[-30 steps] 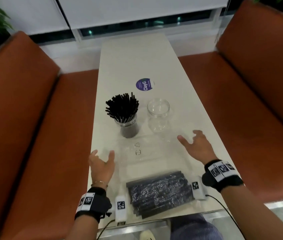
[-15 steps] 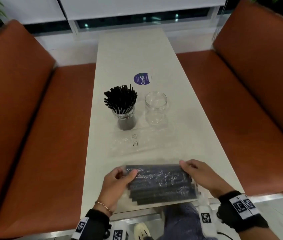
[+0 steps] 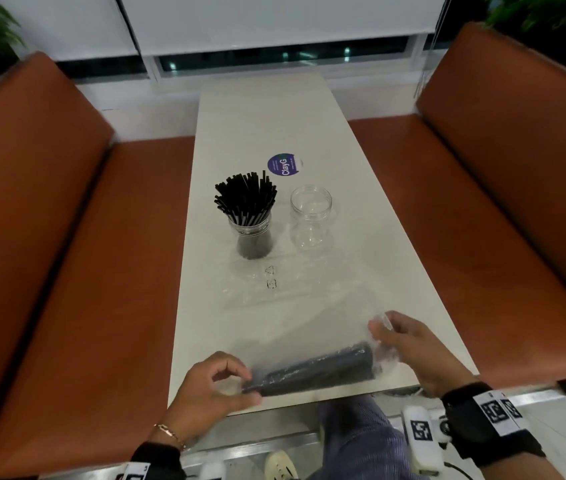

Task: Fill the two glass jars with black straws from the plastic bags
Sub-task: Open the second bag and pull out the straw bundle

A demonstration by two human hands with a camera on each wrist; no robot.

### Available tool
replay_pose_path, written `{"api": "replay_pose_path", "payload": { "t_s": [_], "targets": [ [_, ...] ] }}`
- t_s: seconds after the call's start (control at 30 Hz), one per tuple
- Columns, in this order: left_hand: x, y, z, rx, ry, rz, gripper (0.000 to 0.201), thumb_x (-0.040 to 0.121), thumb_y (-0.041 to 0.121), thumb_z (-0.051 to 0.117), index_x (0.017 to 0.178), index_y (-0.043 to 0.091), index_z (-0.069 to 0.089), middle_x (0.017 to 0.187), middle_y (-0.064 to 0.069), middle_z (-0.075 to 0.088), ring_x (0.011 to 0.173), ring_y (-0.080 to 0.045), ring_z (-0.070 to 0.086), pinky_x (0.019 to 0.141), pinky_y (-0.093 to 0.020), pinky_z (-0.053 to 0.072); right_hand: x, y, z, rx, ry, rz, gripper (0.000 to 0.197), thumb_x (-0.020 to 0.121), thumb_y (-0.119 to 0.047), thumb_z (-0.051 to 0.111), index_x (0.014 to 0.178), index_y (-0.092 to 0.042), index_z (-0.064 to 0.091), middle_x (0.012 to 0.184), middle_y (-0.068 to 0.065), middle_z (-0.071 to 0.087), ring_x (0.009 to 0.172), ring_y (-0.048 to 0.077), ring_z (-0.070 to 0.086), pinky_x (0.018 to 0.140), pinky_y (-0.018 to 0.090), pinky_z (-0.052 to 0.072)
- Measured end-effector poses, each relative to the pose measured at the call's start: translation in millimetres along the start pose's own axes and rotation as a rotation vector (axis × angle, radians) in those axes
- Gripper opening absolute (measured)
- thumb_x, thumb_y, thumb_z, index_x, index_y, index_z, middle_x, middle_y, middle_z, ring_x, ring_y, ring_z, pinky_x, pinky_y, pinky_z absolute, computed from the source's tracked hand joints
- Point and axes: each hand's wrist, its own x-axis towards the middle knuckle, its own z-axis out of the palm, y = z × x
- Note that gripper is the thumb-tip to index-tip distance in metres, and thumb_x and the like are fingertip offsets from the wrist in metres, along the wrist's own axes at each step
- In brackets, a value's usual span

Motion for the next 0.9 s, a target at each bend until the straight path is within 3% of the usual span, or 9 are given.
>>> {"api": "replay_pose_path", "payload": {
  "t_s": [0.13, 0.27, 0.3, 0.37, 0.47, 0.53, 0.63, 0.73, 0.9],
  "targets": [
    [-6, 22, -16, 0.06, -0.013, 0.056, 0.074, 0.042, 0.061, 0.1, 0.106, 0.036, 0.072, 0.134, 0.024, 0.061, 0.126, 0.007, 0.056, 0.114, -0.03, 0.041, -27, -47, 14, -0.223, -0.112, -0.335, 0.012, 0.102, -0.019, 0.062, 0.095, -0.02, 0.072, 0.081, -0.007, 0.068, 0.072, 0.009, 0.062, 0.067, 0.02, 0.049],
    [-1, 87, -23, 0.018, 0.022, 0.238, 0.122, 0.036, 0.061, 0.097, 0.146, 0.037, 0.049, 0.149, 0.025, 0.053, 0.136, 0.01, 0.047, 0.114, -0.018, 0.034, -51, -102, 42, -0.476, -0.257, -0.584, 0.015, 0.101, -0.022, 0.066, 0.102, -0.026, 0.08, 0.096, -0.007, 0.075, 0.091, 0.014, 0.071, 0.081, 0.026, 0.052],
    [0, 104, -24, 0.006, 0.011, 0.278, 0.116, 0.041, 0.052, 0.099, 0.145, 0.034, 0.051, 0.142, 0.022, 0.061, 0.131, 0.008, 0.053, 0.11, -0.013, 0.038, -54, -114, 49, -0.512, -0.258, -0.642, 0.014, 0.1, -0.024, 0.067, 0.103, -0.026, 0.081, 0.096, -0.008, 0.074, 0.093, 0.014, 0.071, 0.082, 0.024, 0.053],
    [4, 129, -23, -0.07, 0.009, 0.322, 0.07, 0.059, 0.029, 0.097, 0.125, 0.024, 0.072, 0.115, 0.01, 0.078, 0.104, 0.004, 0.07, 0.091, -0.01, 0.049, -58, -133, 61, -0.596, -0.22, -0.743, 0.013, 0.1, -0.029, 0.068, 0.106, -0.028, 0.08, 0.094, -0.007, 0.073, 0.089, 0.013, 0.07, 0.08, 0.028, 0.054],
    [8, 143, -22, -0.249, 0.137, 0.361, 0.011, 0.077, 0.013, 0.084, 0.086, 0.006, 0.082, 0.083, -0.016, 0.08, 0.07, -0.015, 0.074, 0.068, -0.021, 0.058, -53, -148, 60, -0.729, -0.134, -0.79, 0.011, 0.092, -0.045, 0.073, 0.1, -0.038, 0.077, 0.091, -0.011, 0.074, 0.083, 0.008, 0.068, 0.073, 0.025, 0.052],
    [10, 139, -24, -0.36, 0.242, 0.332, 0.015, 0.081, 0.016, 0.077, 0.087, 0.002, 0.08, 0.082, -0.018, 0.08, 0.066, -0.022, 0.077, 0.065, -0.028, 0.061, -49, -149, 46, -0.838, -0.132, -0.681, 0.013, 0.079, -0.053, 0.081, 0.086, -0.048, 0.071, 0.088, -0.017, 0.073, 0.08, 0.004, 0.066, 0.065, 0.015, 0.044],
    [7, 124, -30, -0.385, 0.312, 0.23, 0.024, 0.087, 0.026, 0.072, 0.092, 0.004, 0.08, 0.087, -0.011, 0.082, 0.07, -0.026, 0.08, 0.065, -0.024, 0.063, -40, -136, 21, -0.848, -0.11, -0.603, 0.014, 0.078, -0.043, 0.087, 0.079, -0.036, 0.076, 0.081, -0.017, 0.073, 0.077, 0.006, 0.066, 0.063, 0.013, 0.042],
    [-2, 103, -40, -0.236, 0.324, 0.162, 0.046, 0.084, 0.036, 0.074, 0.082, -0.01, 0.072, 0.072, 0.004, 0.076, 0.061, -0.011, 0.07, 0.056, -0.012, 0.048, -33, -124, 11, -0.734, -0.063, -0.575, 0.006, 0.082, -0.033, 0.086, 0.082, -0.033, 0.08, 0.085, -0.015, 0.077, 0.083, 0.007, 0.068, 0.07, 0.016, 0.048],
    [-26, 111, -72, -0.03, 0.275, 0.117, 0.014, 0.082, 0.027, 0.084, 0.095, 0.025, 0.083, 0.093, 0.007, 0.084, 0.094, -0.016, 0.078, 0.083, -0.028, 0.059, -33, -118, 15, -0.624, -0.033, -0.659, 0.03, 0.089, -0.005, 0.08, 0.096, -0.035, 0.08, 0.093, -0.015, 0.077, 0.091, 0.005, 0.07, 0.079, 0.014, 0.055]
  ]
}}
